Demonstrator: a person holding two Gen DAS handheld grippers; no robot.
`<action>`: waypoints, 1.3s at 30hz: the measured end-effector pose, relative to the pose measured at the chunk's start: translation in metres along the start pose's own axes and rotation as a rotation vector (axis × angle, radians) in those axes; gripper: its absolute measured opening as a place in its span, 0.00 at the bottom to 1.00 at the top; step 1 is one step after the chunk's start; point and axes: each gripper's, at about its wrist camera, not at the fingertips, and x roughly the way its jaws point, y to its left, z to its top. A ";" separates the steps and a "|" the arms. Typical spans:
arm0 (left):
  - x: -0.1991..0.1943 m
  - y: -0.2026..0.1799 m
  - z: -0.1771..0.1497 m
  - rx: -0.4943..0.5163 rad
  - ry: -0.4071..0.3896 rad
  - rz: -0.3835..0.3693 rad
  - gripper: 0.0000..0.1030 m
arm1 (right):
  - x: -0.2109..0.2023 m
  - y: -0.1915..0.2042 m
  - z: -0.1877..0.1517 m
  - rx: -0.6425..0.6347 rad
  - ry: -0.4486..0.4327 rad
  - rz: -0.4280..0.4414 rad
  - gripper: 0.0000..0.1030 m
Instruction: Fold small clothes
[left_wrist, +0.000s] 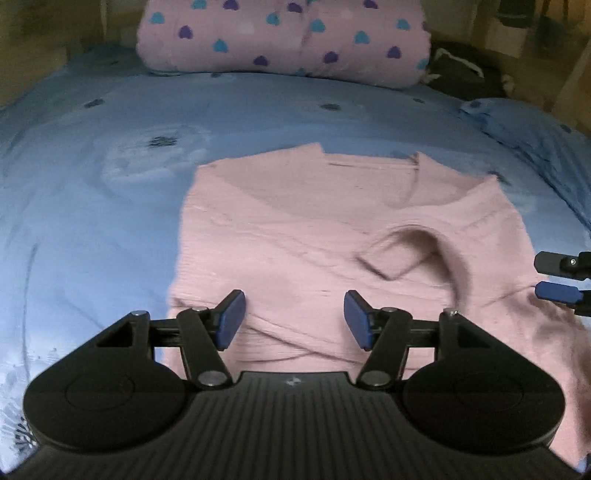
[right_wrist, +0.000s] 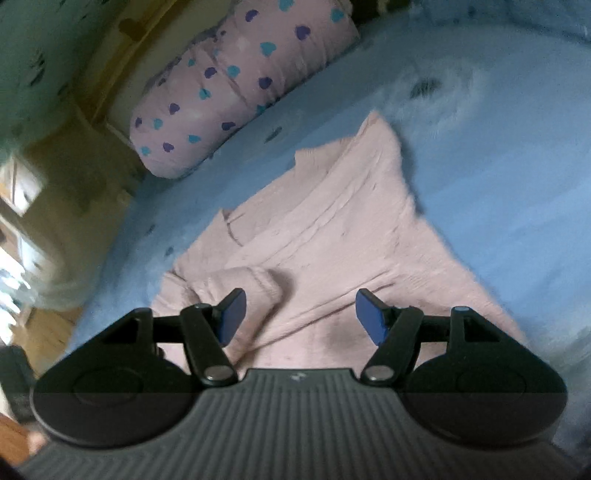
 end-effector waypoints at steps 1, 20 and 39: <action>0.000 0.005 -0.001 -0.006 -0.005 0.005 0.63 | 0.005 0.002 0.001 0.012 0.011 -0.003 0.67; 0.017 0.051 -0.007 -0.115 0.075 0.028 0.64 | 0.089 0.074 0.001 -0.076 0.155 -0.132 0.60; 0.017 0.045 -0.008 -0.076 0.069 0.105 0.66 | 0.040 0.099 0.013 -0.496 -0.188 -0.052 0.11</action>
